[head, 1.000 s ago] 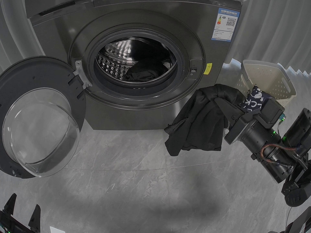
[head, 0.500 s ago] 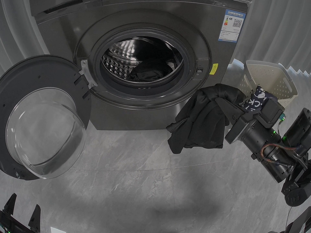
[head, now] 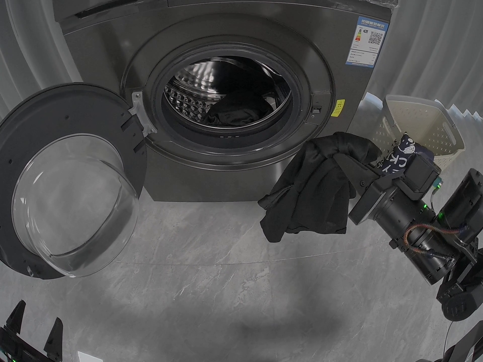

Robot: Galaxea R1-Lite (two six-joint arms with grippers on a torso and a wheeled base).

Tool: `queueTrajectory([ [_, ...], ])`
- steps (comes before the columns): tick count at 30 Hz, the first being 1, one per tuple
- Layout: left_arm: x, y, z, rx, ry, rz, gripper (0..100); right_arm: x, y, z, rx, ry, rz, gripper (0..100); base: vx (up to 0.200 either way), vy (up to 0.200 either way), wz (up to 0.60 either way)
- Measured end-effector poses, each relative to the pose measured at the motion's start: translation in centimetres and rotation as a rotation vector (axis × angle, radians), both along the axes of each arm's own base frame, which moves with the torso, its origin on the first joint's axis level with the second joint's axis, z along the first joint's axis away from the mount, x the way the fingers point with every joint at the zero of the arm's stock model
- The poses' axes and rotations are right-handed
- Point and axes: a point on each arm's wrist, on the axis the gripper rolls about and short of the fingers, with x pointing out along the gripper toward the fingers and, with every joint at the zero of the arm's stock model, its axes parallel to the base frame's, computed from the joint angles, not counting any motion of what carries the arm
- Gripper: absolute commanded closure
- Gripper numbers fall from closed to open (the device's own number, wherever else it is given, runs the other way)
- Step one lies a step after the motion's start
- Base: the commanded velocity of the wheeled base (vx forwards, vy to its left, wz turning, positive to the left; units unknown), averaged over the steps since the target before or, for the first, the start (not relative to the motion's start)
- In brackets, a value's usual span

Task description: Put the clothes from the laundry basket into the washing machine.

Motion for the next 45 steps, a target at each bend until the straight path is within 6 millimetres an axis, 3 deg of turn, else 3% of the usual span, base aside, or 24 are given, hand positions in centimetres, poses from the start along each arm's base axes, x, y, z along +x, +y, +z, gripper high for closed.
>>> queueTrajectory([
  [12,0.0,0.0,0.0,0.018,-0.001,0.008,0,0.3,0.7,0.3,0.002,-0.011,0.016,100,0.0,0.0,0.0],
  [27,0.0,-0.1,0.3,0.07,-0.029,-0.045,0,2.5,5.2,1.6,0.058,-0.063,0.072,100,0.0,0.0,0.0],
  [32,-0.7,-0.5,3.0,0.066,-0.157,-0.186,0,2.9,6.1,1.7,0.065,-0.074,0.095,100,0.0,0.0,0.0],
  [36,-0.5,-0.8,4.4,0.073,-0.162,-0.295,0,3.5,6.7,1.9,0.074,-0.085,0.104,100,0.0,0.0,0.0],
  [45,3.5,-1.0,7.0,0.09,-0.059,-0.454,0,4.9,7.6,2.2,0.095,-0.094,0.104,100,0.0,0.0,0.0],
])
